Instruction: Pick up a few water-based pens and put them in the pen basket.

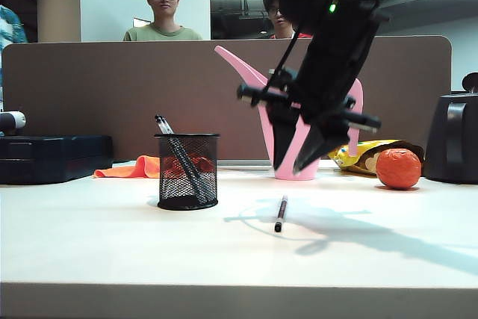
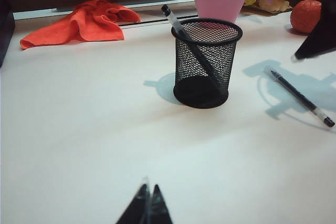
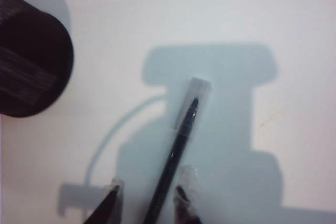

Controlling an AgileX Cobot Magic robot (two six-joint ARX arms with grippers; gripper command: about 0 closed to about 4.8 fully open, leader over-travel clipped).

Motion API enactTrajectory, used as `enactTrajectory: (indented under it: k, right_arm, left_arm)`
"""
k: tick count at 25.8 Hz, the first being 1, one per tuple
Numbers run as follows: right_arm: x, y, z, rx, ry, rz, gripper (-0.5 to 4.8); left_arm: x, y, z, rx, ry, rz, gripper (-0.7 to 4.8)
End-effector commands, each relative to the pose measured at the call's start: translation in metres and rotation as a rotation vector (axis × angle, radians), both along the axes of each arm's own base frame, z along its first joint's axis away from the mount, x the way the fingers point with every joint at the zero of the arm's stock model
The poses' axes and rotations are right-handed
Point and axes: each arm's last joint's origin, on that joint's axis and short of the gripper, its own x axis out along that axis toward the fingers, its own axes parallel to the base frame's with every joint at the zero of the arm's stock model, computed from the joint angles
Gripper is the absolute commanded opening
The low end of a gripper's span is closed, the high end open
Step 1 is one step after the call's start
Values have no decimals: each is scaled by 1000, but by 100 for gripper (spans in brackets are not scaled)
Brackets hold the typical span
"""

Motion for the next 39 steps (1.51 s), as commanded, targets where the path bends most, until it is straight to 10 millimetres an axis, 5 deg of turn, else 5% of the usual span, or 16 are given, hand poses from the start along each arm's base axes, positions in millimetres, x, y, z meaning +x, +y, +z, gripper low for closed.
enactTrajectory:
  k: [1, 16, 20, 28, 32, 39]
  right_arm:
    - [3, 4, -11, -4, 22, -4, 163]
    - [10, 6, -45, -82, 92, -23, 138]
    - [9, 6, -47, -94, 109, -21, -8]
    - [10, 6, -46, -91, 95, -14, -9]
    - [10, 6, -36, -60, 63, -7, -9]
    - [12, 9, 28, 127, -265, 78, -9]
  left_arm:
    - [0, 0, 1, -3, 2, -1, -3]
    - [0, 0, 1, -3, 2, -2, -3]
    - [0, 0, 1, -3, 2, -2, -3]
    - [0, 0, 1, -3, 2, -2, -3]
    - [0, 0, 1, -3, 2, -1, -3]
    - [0, 0, 1, -3, 2, -1, -3]
